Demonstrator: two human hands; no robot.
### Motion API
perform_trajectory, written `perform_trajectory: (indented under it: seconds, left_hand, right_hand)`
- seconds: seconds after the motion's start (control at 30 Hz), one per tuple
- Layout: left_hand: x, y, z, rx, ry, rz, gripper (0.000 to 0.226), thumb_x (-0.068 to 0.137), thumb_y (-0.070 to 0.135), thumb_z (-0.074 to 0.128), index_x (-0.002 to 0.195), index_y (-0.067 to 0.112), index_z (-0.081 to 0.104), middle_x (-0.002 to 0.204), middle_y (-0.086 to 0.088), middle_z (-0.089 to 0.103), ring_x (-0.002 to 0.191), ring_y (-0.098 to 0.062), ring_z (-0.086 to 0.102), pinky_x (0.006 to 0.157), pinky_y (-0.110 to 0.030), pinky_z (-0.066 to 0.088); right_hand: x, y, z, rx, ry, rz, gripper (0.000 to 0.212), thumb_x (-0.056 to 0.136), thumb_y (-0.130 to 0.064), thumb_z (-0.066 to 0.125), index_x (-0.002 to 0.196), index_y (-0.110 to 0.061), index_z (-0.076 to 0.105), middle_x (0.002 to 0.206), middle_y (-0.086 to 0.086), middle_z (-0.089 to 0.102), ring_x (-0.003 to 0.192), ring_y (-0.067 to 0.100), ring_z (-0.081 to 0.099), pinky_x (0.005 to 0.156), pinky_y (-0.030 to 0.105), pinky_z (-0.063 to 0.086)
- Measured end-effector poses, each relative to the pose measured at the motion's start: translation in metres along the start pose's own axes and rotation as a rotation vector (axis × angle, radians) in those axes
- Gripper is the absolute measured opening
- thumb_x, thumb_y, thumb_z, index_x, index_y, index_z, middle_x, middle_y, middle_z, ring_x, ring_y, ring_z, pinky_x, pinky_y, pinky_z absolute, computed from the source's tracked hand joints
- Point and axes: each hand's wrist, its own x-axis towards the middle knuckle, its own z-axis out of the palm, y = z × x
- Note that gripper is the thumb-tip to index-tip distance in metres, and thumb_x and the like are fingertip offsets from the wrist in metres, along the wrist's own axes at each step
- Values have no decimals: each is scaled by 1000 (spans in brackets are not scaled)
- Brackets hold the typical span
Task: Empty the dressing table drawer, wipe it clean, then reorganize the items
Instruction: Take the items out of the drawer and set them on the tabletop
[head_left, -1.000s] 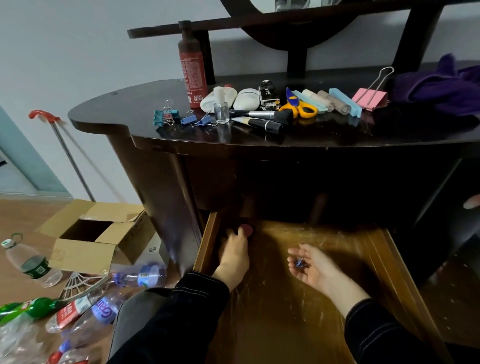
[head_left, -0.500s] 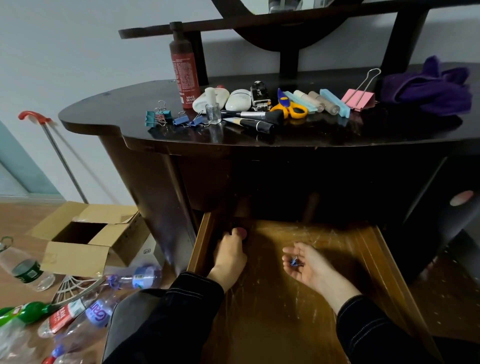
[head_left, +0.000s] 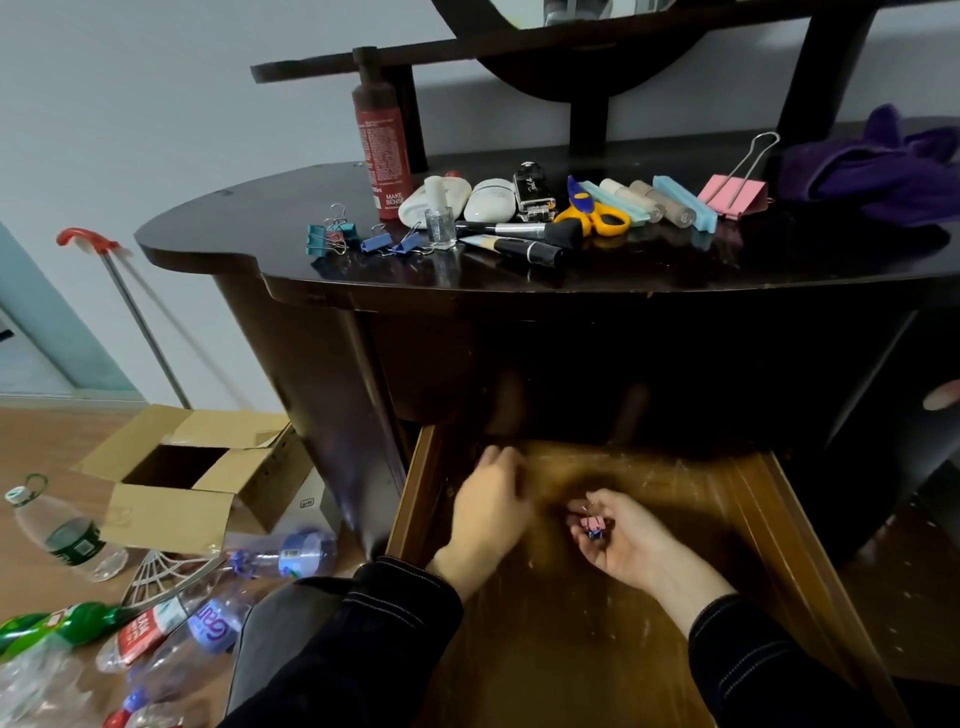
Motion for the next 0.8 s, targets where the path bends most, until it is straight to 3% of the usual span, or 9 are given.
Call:
perform_trajectory:
  seconds: [0.1,0.2,0.3,0.5,0.67,0.73,0.8]
  left_hand:
    - [5,-19,-5,246,-190,-239,41,94,4,50,135,8,50,135,-14,41,103,-35,62,77,-37,53]
    - [5,-27,-2,286,-331,-283,35,96,-2,48,130,4,55,133,-16,52,112,-31,61,91,-37,54]
    - [6,-32,3,268,-340,-262,27,95,-7,47,114,3,63,116,-14,66,104,-28,65,89,-39,56]
    - [5,-36,4,228,-305,-260,28,94,-9,50,112,4,66,108,-12,69,97,-26,68,85,-36,58]
    - [6,-25,0,76,-217,-288,14,84,-3,60,93,4,68,90,-9,67,79,-23,67,68,-33,60]
    - [5,-12,-1,-131,-156,-233,8,82,1,63,83,6,69,87,-7,67,77,-20,65,66,-33,59]
    - [1,6,-3,-510,-191,-214,4,84,2,65,82,5,68,82,-12,69,72,-24,66,66,-38,58]
  right_hand:
    - [3,0,-2,-27,-13,-23,31,104,-20,51,115,4,67,93,17,62,68,18,60,49,23,55]
    - [4,1,-1,-32,-19,-22,29,103,-18,52,112,5,68,94,18,62,70,20,60,50,26,57]
    - [3,1,0,-30,-23,-23,28,103,-18,53,110,5,68,94,19,62,71,21,61,50,26,57]
    - [1,1,0,-19,-9,-36,27,103,-17,53,108,4,69,94,18,62,71,20,61,52,27,58]
    - [3,1,-1,-17,1,-35,29,103,-19,53,110,3,69,97,19,62,72,21,62,52,27,57]
    - [5,1,0,-23,20,-44,28,102,-21,55,110,1,69,101,19,62,77,23,63,53,30,58]
    - [8,2,2,-10,57,-46,24,101,-24,56,111,-4,65,104,19,64,84,26,65,55,34,58]
